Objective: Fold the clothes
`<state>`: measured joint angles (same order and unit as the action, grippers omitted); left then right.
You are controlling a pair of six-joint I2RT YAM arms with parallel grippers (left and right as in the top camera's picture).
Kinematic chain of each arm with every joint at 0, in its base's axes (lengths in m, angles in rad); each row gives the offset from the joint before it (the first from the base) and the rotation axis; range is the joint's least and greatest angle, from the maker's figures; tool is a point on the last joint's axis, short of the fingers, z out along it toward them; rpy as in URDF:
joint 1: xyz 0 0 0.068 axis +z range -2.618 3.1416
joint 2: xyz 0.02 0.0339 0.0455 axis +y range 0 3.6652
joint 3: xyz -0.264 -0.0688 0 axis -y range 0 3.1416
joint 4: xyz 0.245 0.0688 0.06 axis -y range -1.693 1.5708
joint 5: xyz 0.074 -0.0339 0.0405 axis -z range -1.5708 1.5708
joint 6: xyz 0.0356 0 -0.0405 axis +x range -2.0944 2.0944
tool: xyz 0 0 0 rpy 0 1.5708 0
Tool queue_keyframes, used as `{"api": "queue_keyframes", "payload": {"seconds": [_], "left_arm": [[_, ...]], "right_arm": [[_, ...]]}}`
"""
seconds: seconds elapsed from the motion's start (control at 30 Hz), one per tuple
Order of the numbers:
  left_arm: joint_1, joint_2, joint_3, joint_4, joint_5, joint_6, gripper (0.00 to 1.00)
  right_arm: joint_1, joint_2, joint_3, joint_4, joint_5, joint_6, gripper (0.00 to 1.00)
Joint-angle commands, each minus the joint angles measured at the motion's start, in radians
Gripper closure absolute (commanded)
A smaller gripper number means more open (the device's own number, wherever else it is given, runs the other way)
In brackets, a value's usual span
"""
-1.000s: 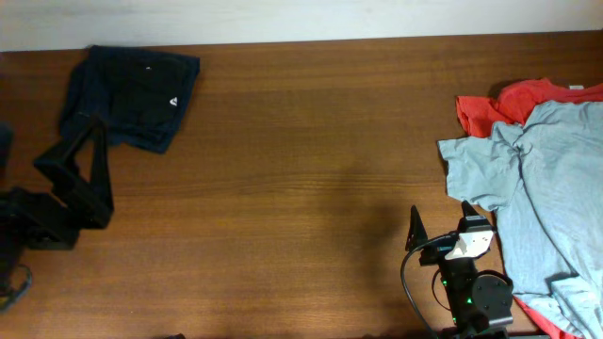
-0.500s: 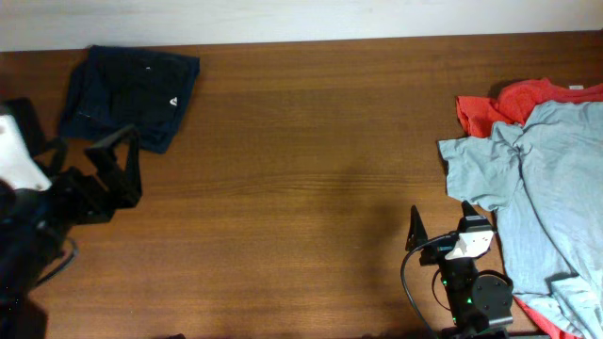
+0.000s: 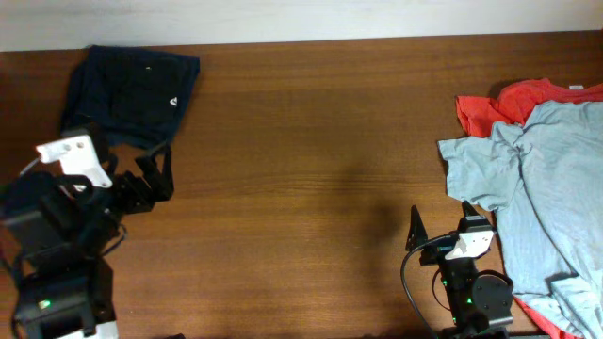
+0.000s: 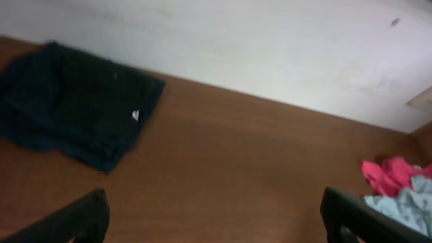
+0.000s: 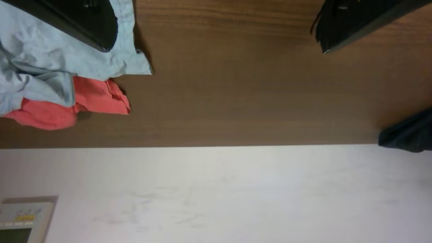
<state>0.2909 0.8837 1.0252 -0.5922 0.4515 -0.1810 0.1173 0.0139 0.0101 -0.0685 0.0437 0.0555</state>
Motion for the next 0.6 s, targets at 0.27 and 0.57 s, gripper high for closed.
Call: {"api": "queue_keyframes", "payload": {"seconds": [0.27, 0.57], "left_arm": [[-0.041, -0.163, -0.473, 0.517, -0.005, -0.005, 0.01], [-0.091, -0.287, -0.771, 0.835, -0.102, -0.005, 0.01]], "right_arm": [[-0.007, -0.011, -0.005, -0.008, 0.016, 0.001, 0.01], [-0.007, -0.011, -0.005, -0.008, 0.016, 0.001, 0.01]]}}
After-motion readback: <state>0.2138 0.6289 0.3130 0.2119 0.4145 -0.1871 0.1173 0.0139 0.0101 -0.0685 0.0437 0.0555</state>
